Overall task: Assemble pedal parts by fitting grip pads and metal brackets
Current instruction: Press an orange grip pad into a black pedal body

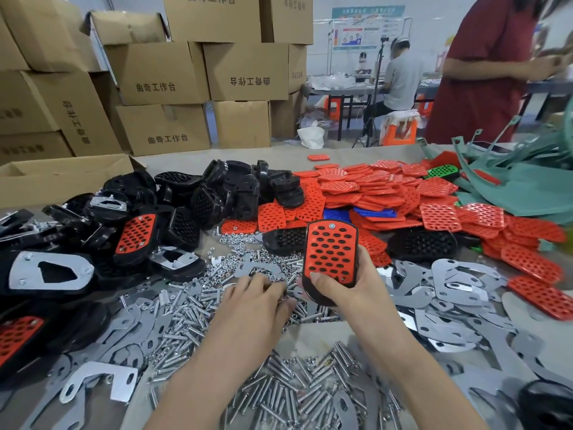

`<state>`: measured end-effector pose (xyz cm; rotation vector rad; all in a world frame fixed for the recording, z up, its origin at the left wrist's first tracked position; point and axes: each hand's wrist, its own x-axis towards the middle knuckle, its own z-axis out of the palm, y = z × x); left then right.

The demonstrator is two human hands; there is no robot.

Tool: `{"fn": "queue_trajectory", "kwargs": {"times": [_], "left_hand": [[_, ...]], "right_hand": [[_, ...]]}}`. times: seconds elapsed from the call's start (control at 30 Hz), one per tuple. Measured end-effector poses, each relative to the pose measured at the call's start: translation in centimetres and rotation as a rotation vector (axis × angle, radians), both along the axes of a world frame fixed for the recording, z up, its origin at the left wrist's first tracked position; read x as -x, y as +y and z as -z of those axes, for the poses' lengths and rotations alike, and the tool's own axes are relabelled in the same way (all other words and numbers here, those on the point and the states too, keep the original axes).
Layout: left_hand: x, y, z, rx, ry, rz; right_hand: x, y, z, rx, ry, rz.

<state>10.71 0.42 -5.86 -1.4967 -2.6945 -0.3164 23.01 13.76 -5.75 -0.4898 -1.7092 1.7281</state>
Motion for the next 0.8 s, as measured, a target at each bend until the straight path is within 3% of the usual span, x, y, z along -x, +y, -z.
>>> {"fn": "queue_trajectory", "kwargs": {"times": [0.47,0.67,0.8], "left_hand": [[-0.5,0.0,-0.7,-0.060,0.053,0.071],[-0.7,-1.2,-1.2,-0.285,-0.071,0.049],[-1.3,-1.6,-1.8,-0.624,-0.250,0.047]], "right_hand": [[0.2,0.8,0.6,0.037,0.052,-0.001],[0.5,0.9,0.7,0.279,0.162,-0.076],[0.8,0.4,0.8,0.310,0.118,-0.138]]}}
